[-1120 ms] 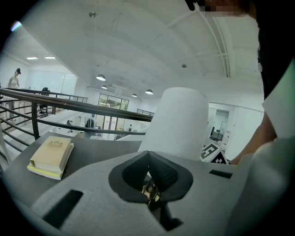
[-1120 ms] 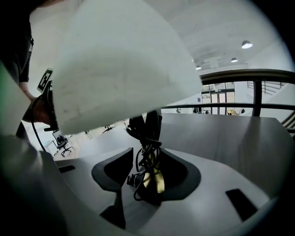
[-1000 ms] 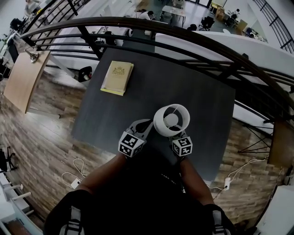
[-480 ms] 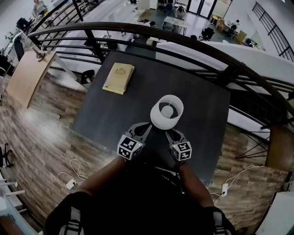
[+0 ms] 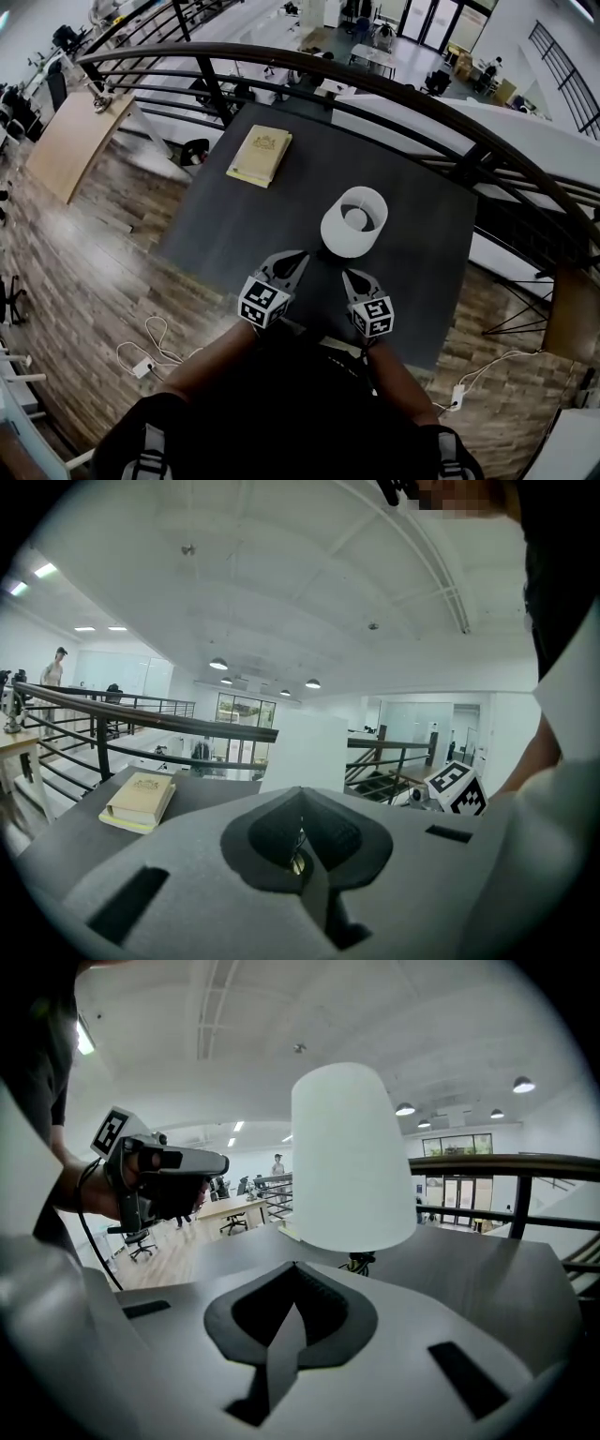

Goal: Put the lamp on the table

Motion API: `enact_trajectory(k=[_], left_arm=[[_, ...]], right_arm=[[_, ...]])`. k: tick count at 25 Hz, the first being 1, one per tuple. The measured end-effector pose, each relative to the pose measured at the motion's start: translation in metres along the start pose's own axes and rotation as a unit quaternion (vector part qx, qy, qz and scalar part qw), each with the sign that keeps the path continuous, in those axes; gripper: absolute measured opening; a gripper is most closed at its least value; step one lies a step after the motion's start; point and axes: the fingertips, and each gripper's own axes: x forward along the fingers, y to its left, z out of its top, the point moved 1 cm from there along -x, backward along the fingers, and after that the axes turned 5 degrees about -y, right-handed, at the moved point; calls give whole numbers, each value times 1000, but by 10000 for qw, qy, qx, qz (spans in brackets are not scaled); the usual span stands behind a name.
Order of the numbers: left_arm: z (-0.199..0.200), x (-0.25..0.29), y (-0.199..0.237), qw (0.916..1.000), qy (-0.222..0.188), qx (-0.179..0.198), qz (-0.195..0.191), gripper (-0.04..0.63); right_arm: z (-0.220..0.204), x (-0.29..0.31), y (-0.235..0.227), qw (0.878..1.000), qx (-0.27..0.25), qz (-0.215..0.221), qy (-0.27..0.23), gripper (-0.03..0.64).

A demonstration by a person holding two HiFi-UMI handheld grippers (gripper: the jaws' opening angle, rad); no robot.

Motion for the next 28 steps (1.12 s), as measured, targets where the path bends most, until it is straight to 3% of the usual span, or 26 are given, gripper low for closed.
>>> enact_trajectory(k=[8, 16, 28], left_arm=[[-2, -44, 6, 10000, -25, -10, -87, 9], [4, -107, -5, 9988, -122, 130, -449, 9], [-10, -209, -17, 9967, -146, 176, -776, 9]], right_arm=[[11, 11, 51, 9999, -57, -26, -145, 15], [29, 4, 120, 9985, 103, -156, -514, 15], [16, -17, 235, 9974, 70, -221, -676, 15]])
